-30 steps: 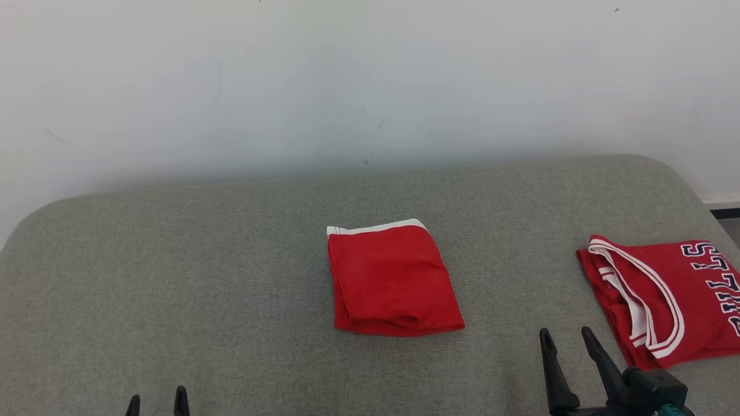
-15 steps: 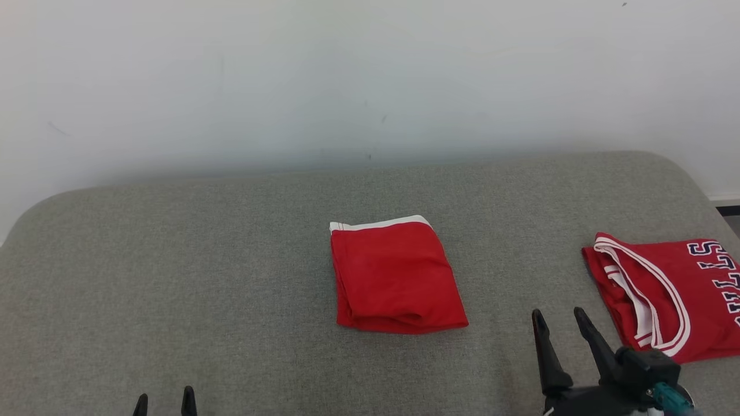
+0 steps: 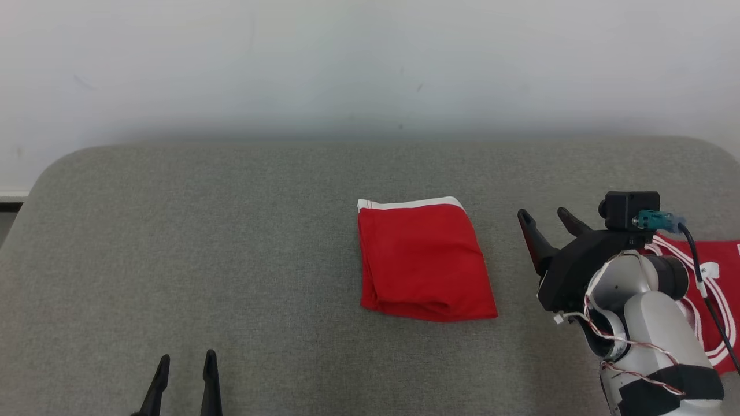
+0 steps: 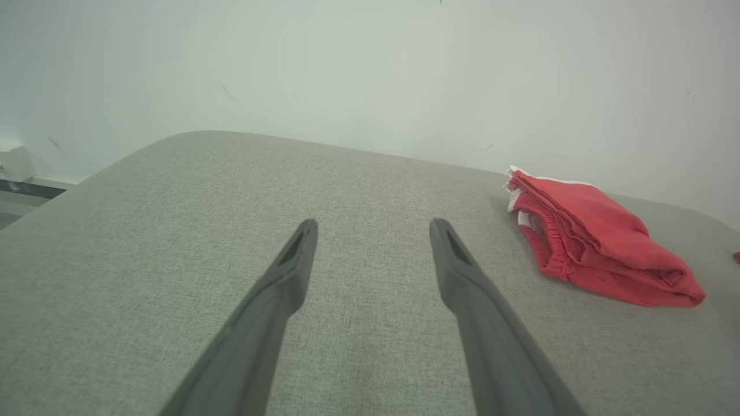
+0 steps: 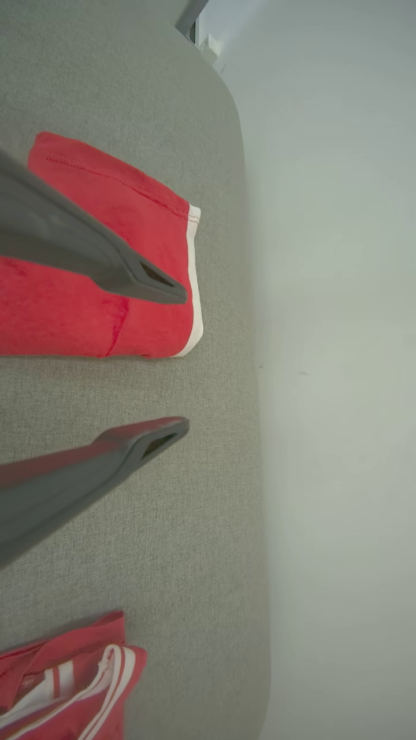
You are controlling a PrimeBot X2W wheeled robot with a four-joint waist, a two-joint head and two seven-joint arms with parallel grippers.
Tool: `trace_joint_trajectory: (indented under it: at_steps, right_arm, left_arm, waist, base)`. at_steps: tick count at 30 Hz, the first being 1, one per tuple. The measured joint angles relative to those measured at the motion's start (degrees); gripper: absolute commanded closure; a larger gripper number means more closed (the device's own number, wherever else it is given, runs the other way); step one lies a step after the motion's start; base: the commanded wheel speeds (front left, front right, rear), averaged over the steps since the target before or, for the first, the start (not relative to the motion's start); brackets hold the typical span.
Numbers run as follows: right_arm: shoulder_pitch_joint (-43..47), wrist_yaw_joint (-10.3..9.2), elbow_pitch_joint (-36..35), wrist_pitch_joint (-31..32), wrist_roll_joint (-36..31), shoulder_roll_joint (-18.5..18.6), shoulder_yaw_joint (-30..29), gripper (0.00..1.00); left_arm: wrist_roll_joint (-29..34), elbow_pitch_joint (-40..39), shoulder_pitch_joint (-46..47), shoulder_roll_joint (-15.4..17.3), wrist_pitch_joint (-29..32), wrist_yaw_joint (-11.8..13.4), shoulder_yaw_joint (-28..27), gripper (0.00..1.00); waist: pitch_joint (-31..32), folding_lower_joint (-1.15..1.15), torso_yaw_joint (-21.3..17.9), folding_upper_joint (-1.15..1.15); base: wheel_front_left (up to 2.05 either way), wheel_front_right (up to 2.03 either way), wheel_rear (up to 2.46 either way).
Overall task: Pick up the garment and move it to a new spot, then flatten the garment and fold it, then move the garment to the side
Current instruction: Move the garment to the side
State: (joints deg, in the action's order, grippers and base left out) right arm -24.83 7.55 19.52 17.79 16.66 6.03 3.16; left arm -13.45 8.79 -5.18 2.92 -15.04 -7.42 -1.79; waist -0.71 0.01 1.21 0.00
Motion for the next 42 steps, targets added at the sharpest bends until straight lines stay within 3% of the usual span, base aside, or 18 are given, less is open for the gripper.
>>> trace_joint_trajectory:
  at_steps: [6, 13, 23, 28, 29, 30, 32, 42]
  right_arm:
    - [-6.0, 0.00, 8.1, 7.6, -2.1, -1.6, -4.5, 0.00]
    - [-7.9, 0.00, 13.3, 9.5, -6.7, -2.6, -10.3, 0.00]
    - [-9.0, 0.00, 17.6, 9.9, -8.2, -3.0, -12.4, 0.00]
    - [-10.4, -0.19, 20.2, 11.5, -6.7, -2.4, -10.6, 0.00]
    - [-10.5, -0.20, 20.4, 11.5, -6.1, -2.3, -10.1, 0.03]
    - [-10.6, -0.20, 20.6, 11.5, -5.5, -2.3, -9.6, 0.60]
    - [-10.7, -0.24, 20.8, 11.3, -5.1, -2.2, -7.9, 1.00]
    - [-10.8, -0.16, 17.5, 12.6, -5.8, -1.9, -0.2, 1.00]
  left_arm:
    - [0.3, -0.3, 3.1, 0.0, 0.0, -0.1, 0.9, 0.00]
    - [0.2, -1.1, 4.6, 0.2, 0.0, -0.1, 1.3, 0.00]
    - [0.2, -1.5, 5.1, 0.2, 0.0, -0.1, 2.0, 0.00]
    - [0.0, -1.5, 5.2, 0.1, 0.0, -0.1, 2.6, 0.00]
    - [0.0, -1.5, 5.2, 0.1, 0.0, -0.1, 2.7, 0.00]
    - [-0.1, -1.5, 5.2, 0.1, 0.0, -0.1, 2.8, 0.00]
    - [-0.1, -1.5, 5.2, 0.1, 0.0, -0.1, 2.7, 0.00]
    - [-0.1, -2.3, 4.4, 0.1, 0.0, -0.1, 1.5, 0.00]
  waist:
    - [-3.3, 0.00, 3.0, 0.01]
    - [-7.7, 0.00, 7.3, 0.01]
    - [-11.5, 0.00, 10.9, 0.01]
    - [-12.2, -0.02, 11.5, -0.01]
    - [-12.2, -0.02, 11.5, -0.01]
    - [-12.2, -0.02, 11.5, -0.01]
    - [-12.1, -0.02, 11.2, 0.00]
    - [-10.9, -0.01, 8.4, 0.00]
  base:
    - [0.00, 0.00, 0.00]
    - [0.00, 0.00, 0.00]
    - [0.00, 0.00, 0.00]
    - [0.00, 0.00, 0.00]
    - [0.00, 0.00, 0.00]
    - [0.00, 0.00, 0.00]
    - [0.00, 0.00, 0.00]
    - [0.00, 0.00, 0.00]
